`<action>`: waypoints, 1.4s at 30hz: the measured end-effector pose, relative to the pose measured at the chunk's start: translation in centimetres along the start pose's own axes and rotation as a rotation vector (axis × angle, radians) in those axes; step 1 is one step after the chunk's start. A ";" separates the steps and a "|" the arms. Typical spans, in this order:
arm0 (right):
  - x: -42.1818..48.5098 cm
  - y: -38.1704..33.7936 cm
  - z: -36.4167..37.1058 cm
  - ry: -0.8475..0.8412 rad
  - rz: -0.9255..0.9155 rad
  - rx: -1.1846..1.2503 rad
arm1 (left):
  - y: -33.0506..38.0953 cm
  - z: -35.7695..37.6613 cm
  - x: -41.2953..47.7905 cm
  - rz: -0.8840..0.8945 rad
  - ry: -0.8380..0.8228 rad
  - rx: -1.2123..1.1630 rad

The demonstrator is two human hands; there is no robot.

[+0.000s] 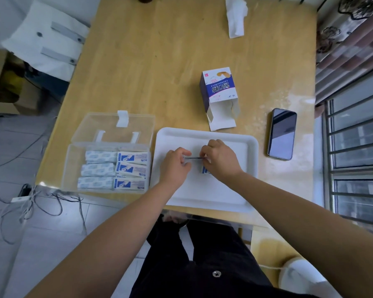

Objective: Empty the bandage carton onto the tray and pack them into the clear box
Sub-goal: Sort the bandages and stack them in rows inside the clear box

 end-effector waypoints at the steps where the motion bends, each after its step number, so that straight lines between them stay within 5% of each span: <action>1: -0.2 0.3 0.2 -0.021 0.037 0.019 | 0.0 0.1 0.0 0.007 0.003 0.014; 12: -0.7 3.3 0.0 -0.099 0.429 0.559 | -0.6 0.3 0.8 -0.132 0.028 -0.254; 19: -1.7 3.0 0.0 -0.248 0.549 0.870 | 1.1 1.6 -0.7 -0.438 -0.158 -0.854; 34: -5.1 5.9 -1.6 -0.256 0.668 0.876 | 2.8 3.9 -2.9 -0.556 -0.148 -0.756; 42: -6.3 8.6 -1.9 -0.317 0.647 0.579 | 3.5 4.5 -3.1 -0.436 -0.155 -0.447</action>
Point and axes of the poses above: each hand's wrist, its own x-axis towards the middle knuckle, its own z-axis out of the palm, y = z × x, the point moved 7 cm from there along x, towards the middle knuckle, and after that the axes turned 8 degrees about y, right-handed, at the moved point
